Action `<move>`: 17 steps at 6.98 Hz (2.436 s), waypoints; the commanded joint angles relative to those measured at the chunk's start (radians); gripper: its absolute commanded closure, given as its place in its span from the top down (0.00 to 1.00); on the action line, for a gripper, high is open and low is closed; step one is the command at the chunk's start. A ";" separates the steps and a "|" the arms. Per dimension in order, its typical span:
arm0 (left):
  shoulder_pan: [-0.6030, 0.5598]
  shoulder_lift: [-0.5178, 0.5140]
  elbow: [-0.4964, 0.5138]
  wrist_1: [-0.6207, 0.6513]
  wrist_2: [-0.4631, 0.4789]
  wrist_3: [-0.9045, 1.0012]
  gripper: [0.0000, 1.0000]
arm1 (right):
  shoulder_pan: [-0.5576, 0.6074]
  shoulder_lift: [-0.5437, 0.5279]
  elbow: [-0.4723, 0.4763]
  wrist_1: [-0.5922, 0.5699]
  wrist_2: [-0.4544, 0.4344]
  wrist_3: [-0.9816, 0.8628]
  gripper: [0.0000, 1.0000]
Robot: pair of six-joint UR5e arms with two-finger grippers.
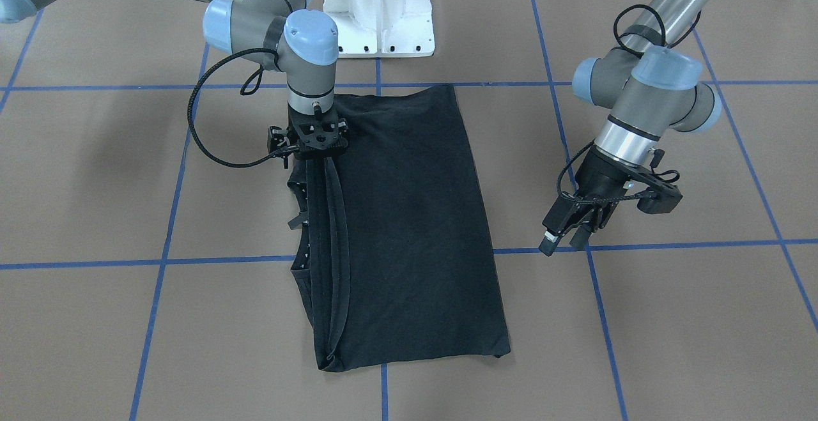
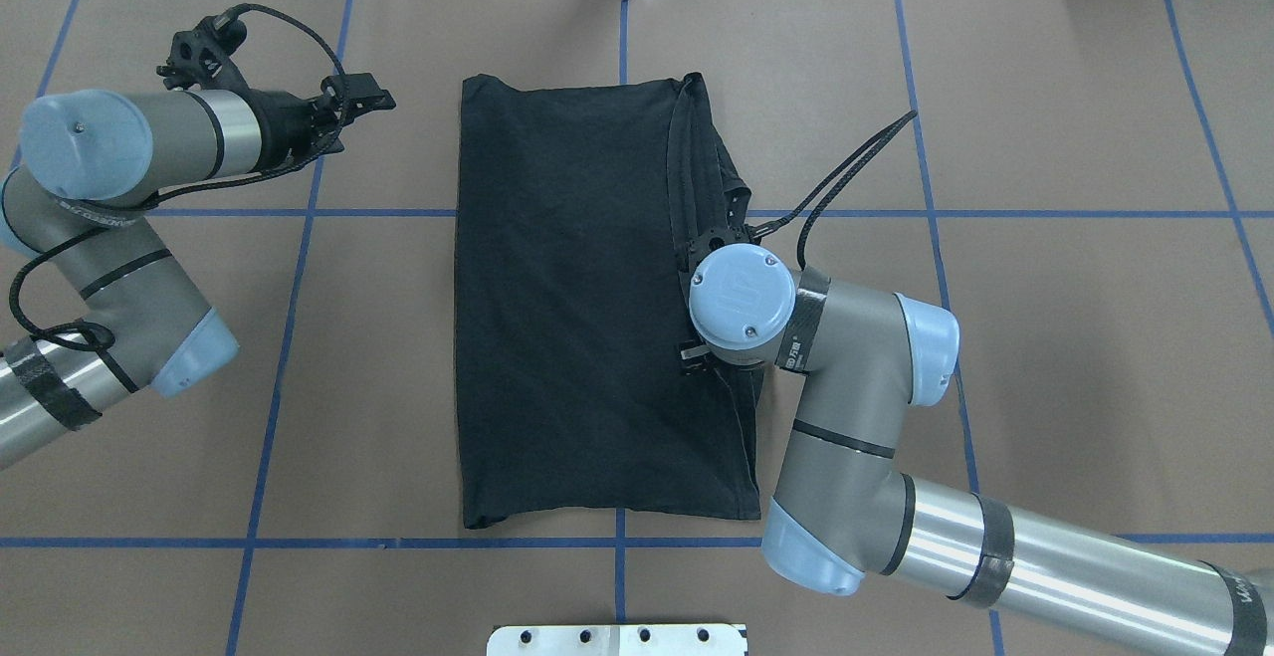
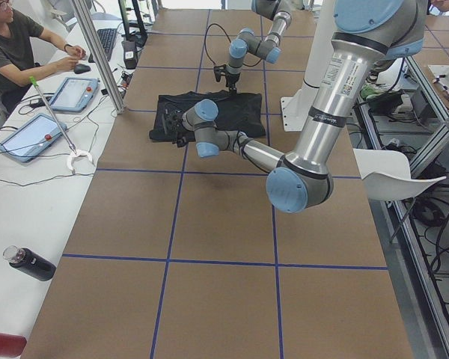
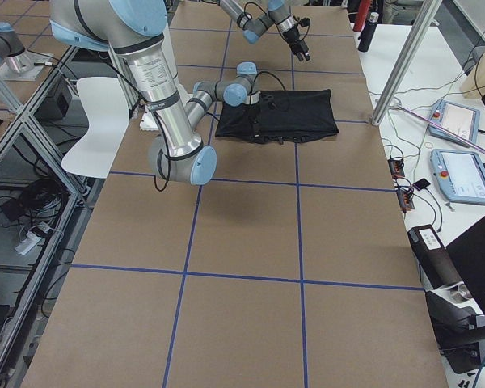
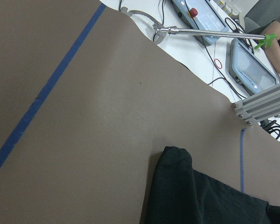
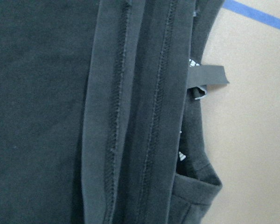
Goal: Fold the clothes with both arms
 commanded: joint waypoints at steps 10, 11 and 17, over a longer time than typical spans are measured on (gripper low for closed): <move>0.006 0.000 0.005 0.002 0.002 -0.002 1.00 | 0.052 0.027 0.032 0.008 0.055 -0.052 1.00; 0.008 0.000 0.005 0.000 0.000 -0.002 1.00 | 0.020 0.030 0.019 0.008 0.037 -0.051 1.00; 0.009 0.000 0.003 0.000 0.000 -0.004 1.00 | 0.020 0.018 -0.017 0.010 0.040 -0.069 1.00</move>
